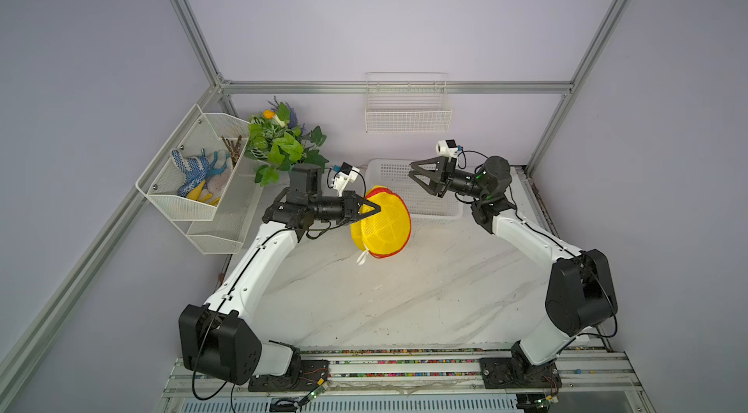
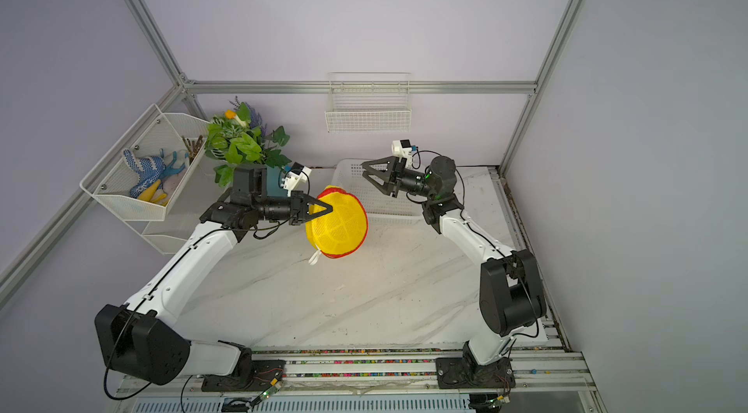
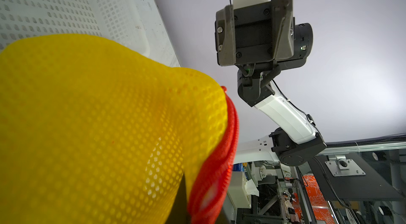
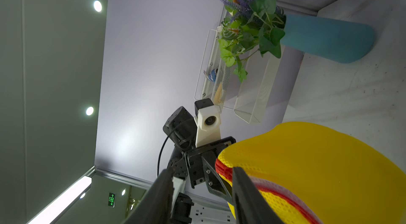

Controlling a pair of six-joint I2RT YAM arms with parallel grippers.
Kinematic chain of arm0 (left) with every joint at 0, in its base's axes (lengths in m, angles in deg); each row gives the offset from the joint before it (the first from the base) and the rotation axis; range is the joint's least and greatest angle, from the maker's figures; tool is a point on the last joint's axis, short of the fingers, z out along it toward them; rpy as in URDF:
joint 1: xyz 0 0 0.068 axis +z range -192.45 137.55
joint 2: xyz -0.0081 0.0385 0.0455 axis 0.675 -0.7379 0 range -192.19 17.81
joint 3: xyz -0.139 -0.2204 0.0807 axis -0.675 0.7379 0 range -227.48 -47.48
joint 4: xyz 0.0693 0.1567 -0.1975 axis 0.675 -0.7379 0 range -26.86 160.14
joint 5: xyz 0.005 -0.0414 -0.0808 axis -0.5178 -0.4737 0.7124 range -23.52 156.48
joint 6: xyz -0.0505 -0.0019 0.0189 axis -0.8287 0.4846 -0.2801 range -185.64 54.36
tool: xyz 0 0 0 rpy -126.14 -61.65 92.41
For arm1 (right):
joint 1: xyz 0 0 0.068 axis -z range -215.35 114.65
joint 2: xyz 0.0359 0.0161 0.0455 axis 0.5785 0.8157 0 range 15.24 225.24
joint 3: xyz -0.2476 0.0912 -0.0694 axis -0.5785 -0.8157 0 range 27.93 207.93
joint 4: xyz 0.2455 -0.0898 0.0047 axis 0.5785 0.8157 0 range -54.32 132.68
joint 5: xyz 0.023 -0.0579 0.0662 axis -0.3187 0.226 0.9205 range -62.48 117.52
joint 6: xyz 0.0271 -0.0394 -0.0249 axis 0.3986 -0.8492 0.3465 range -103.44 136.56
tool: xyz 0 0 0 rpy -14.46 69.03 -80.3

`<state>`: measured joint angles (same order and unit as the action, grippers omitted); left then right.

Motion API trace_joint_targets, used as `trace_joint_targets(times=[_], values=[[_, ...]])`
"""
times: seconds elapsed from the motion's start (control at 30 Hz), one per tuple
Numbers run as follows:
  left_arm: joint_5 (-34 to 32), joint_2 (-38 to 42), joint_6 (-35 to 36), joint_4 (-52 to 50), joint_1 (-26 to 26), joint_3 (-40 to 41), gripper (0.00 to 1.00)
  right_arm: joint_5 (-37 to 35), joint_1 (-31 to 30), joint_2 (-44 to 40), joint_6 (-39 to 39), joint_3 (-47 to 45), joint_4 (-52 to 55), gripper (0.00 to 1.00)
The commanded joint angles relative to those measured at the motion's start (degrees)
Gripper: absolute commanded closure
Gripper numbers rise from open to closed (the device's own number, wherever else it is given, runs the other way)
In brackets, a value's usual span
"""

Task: Turn the laundry bag inside out
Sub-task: Zip the zipper on the laundry bag.

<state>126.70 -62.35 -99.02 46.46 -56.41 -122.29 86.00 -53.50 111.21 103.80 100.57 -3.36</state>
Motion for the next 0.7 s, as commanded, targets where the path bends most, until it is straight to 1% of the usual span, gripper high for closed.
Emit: trace_joint_targets(times=[0.0,0.17,0.4,0.67], values=[[1.6,-0.12,0.95,-0.79,-0.15,-5.43,1.0,2.03,-1.61,1.86,0.8,-1.19,2.05,0.53],[1.47,-0.31,0.96,-0.76,-0.19,-5.7,1.0,2.69,-3.94,3.02,2.84,-0.97,1.96,0.53],[1.43,-0.26,0.96,-0.77,-0.24,-5.61,1.0,3.75,-6.08,6.09,12.38,0.76,-8.28,0.53],[1.47,-0.26,1.27,-0.7,-0.24,-5.67,1.0,5.32,-8.06,5.31,16.42,-0.84,-10.98,0.56]])
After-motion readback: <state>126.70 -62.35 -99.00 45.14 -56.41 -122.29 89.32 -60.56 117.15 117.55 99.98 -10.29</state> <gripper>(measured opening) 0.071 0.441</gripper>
